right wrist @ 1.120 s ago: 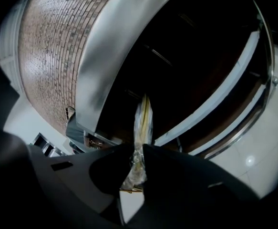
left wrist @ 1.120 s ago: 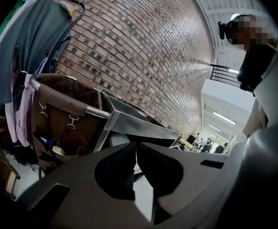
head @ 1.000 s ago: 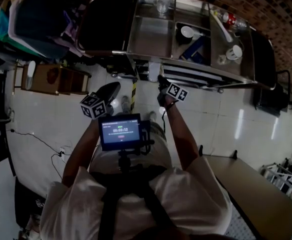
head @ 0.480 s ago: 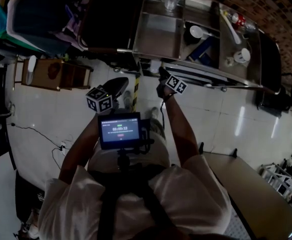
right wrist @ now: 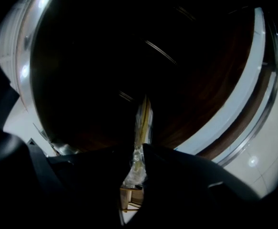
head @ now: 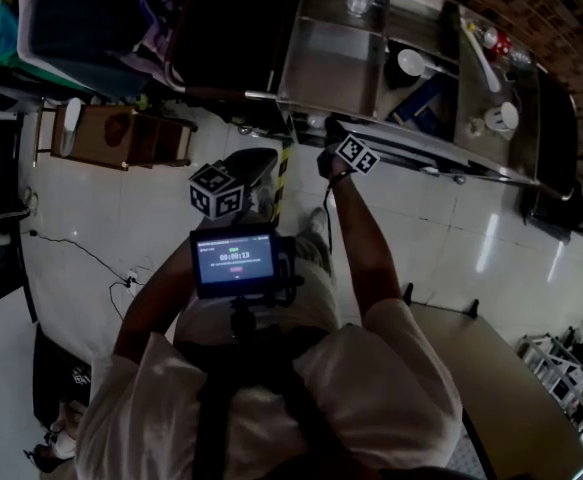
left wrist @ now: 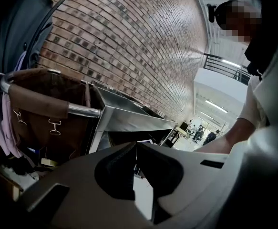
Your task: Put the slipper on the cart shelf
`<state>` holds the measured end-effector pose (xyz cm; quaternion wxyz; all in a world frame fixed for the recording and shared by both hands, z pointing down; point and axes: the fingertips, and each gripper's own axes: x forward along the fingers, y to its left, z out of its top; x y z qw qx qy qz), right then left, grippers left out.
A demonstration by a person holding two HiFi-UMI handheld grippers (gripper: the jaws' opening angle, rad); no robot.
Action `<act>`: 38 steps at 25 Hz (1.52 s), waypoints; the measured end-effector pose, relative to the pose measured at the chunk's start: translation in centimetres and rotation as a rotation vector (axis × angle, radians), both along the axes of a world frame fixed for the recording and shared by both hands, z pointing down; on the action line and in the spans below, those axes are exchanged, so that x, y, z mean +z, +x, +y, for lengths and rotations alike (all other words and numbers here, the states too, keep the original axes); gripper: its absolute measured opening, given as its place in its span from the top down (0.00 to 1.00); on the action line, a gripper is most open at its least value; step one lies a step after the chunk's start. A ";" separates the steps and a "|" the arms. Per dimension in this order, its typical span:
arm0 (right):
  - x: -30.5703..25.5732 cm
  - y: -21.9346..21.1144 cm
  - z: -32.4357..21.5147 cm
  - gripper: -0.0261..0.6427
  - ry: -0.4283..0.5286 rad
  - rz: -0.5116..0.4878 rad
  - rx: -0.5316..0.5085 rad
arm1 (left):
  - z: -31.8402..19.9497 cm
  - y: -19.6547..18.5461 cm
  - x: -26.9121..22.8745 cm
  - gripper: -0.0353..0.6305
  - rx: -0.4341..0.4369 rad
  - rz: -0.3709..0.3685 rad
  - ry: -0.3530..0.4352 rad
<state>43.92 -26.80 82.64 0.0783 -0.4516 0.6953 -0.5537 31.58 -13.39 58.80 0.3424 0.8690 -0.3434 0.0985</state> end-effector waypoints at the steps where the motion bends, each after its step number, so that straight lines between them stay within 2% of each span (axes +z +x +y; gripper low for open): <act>1: 0.4 0.0 -0.3 0.87 -0.005 0.005 0.002 | 0.0 0.2 -0.2 0.96 0.001 0.003 0.005; 7: 2.6 0.4 -1.6 0.86 -0.039 0.080 -0.011 | 0.6 0.0 0.3 0.96 -0.010 0.001 -0.010; 12: 2.7 2.0 -2.5 0.83 0.002 0.242 -0.026 | 1.1 0.0 0.7 0.96 -0.013 -0.018 -0.014; 13: 2.7 2.1 -2.6 0.77 0.020 0.295 -0.048 | 1.2 -0.1 0.8 0.96 -0.013 -0.023 -0.015; 14: 2.8 2.1 -2.5 0.63 0.036 0.355 -0.081 | 1.3 -0.2 0.9 0.96 -0.014 -0.024 -0.015; 15: 2.9 2.0 -2.3 0.57 0.051 0.408 -0.118 | 1.3 -0.3 0.8 0.96 -0.017 -0.023 -0.014; 17: 2.9 1.8 -2.0 0.48 0.082 0.470 -0.159 | 1.4 -0.4 0.7 0.96 -0.024 -0.017 -0.007; 19: 2.1 2.5 -1.5 0.44 0.098 0.500 -0.145 | 1.4 -0.4 0.6 0.96 -0.034 -0.014 -0.004; 20: 1.4 3.2 -1.2 0.40 0.104 0.510 -0.125 | 1.3 -0.3 0.5 0.96 -0.039 -0.011 0.003; 23: -1.5 5.3 -0.3 0.39 0.144 0.508 -0.069 | 0.9 0.2 -0.4 0.96 -0.053 0.002 0.041; 27: -4.7 6.0 3.0 0.40 0.174 0.432 -0.117 | 0.7 0.2 -1.1 0.96 -0.073 0.009 0.068; 30: -7.8 8.5 5.5 0.42 0.200 0.362 -0.090 | 0.7 0.3 -1.5 0.96 -0.083 0.011 0.076; 32: -11.1 11.1 6.6 0.48 0.273 0.349 -0.037 | 0.9 0.5 -1.8 0.96 -0.092 0.017 0.082; 35: -16.7 14.2 7.7 0.50 0.411 0.378 0.014 | 1.1 0.8 -2.2 0.96 -0.106 0.032 0.089; 38: -20.8 16.7 8.8 0.52 0.506 0.428 0.035 | 1.4 1.8 -3.6 0.96 -0.125 0.063 0.096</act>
